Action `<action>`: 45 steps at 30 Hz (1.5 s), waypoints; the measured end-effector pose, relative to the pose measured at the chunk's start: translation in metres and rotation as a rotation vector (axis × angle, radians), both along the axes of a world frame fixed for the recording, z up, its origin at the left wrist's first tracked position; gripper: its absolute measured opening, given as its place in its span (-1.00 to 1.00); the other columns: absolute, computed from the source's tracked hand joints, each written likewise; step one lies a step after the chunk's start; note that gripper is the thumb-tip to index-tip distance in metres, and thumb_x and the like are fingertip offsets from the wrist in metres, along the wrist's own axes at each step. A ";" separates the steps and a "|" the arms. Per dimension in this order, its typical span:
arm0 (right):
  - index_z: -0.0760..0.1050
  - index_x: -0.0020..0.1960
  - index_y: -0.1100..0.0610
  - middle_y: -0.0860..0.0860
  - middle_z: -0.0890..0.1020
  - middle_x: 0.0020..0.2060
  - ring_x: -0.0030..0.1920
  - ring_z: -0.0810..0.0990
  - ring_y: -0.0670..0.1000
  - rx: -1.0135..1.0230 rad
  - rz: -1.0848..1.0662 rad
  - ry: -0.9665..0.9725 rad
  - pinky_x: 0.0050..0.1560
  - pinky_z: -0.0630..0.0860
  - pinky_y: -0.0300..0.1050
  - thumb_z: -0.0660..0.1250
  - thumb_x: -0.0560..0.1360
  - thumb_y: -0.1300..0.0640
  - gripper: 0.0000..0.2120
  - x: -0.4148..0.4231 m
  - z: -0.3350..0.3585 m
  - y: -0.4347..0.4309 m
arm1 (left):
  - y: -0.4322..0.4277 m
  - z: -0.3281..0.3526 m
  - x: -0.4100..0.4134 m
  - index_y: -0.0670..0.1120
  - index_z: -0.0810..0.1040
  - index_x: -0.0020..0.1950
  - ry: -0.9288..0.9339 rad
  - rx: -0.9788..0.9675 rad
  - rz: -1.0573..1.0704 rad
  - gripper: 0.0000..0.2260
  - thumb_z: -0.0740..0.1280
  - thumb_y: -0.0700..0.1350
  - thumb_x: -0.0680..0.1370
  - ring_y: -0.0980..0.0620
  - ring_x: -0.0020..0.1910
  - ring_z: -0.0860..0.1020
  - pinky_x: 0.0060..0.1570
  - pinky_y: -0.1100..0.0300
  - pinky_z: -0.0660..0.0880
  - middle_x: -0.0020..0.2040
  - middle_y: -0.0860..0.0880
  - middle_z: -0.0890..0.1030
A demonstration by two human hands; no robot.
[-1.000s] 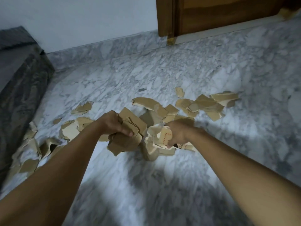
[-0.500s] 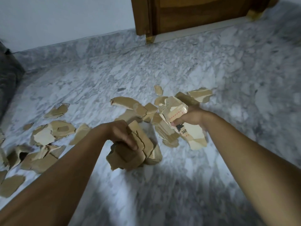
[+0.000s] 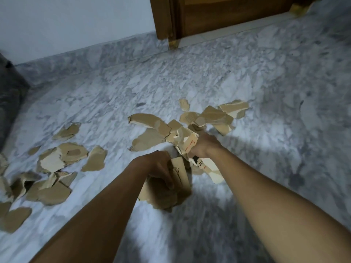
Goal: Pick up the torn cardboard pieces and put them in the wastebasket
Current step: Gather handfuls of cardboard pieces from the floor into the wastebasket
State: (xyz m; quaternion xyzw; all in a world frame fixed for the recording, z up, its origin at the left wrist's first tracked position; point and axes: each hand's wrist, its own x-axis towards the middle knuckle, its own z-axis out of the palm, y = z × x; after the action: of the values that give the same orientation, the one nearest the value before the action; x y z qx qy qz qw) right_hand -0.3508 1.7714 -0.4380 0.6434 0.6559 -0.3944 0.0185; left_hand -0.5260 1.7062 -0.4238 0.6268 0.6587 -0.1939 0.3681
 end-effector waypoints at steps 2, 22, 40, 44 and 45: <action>0.49 0.24 0.15 0.10 0.61 0.18 0.17 0.58 0.13 -0.048 0.080 0.032 0.20 0.55 0.03 0.65 0.24 0.01 -0.35 0.009 0.004 0.009 | 0.000 -0.006 -0.001 0.11 0.54 0.06 -0.031 -0.016 0.023 -0.38 0.62 0.23 0.08 0.02 0.02 0.57 0.04 0.00 0.61 0.04 0.07 0.60; 0.57 0.16 0.05 0.02 0.67 0.09 0.05 0.62 0.07 -0.125 0.144 -0.089 0.17 0.56 0.00 0.64 0.09 -0.10 -0.32 0.119 -0.004 0.020 | 0.066 0.017 0.033 0.08 0.26 0.52 -0.164 0.220 -0.076 -0.05 0.66 0.01 0.23 -0.04 0.18 0.50 0.09 0.17 0.49 0.14 0.04 0.46; 0.65 0.07 0.03 -0.07 0.73 -0.02 0.10 0.65 0.01 -0.172 -0.048 0.418 0.28 0.50 0.02 0.65 0.14 0.02 -0.49 0.127 -0.015 0.043 | 0.081 -0.002 0.029 -0.01 0.70 -0.11 -0.234 0.069 0.058 -0.65 0.68 0.00 0.18 0.10 -0.08 0.64 0.03 0.07 0.61 -0.15 0.07 0.70; 0.63 0.09 0.04 -0.06 0.73 -0.04 0.03 0.68 0.00 -0.107 -0.121 0.554 0.11 0.58 -0.05 0.63 0.24 0.13 -0.56 0.123 -0.004 0.040 | 0.082 0.016 0.006 -0.05 0.65 0.08 -0.472 0.056 0.282 -0.58 0.65 -0.16 0.26 0.02 0.04 0.65 0.13 0.10 0.57 -0.02 0.00 0.72; 0.63 0.08 0.05 -0.03 0.73 -0.06 0.01 0.69 0.01 -0.074 -0.171 0.602 0.05 0.58 -0.06 0.61 0.28 0.18 -0.61 0.122 -0.001 0.036 | 0.082 0.020 -0.001 -0.07 0.68 0.07 -0.559 0.103 0.355 -0.62 0.63 -0.18 0.28 0.01 0.04 0.66 0.17 0.04 0.56 -0.01 -0.01 0.72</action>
State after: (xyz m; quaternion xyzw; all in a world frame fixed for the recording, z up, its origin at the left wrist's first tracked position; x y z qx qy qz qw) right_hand -0.2289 1.8070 -0.4390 0.5496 0.5606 -0.5907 -0.1865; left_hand -0.5271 1.7886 -0.4042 0.5488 0.6403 0.0862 0.5305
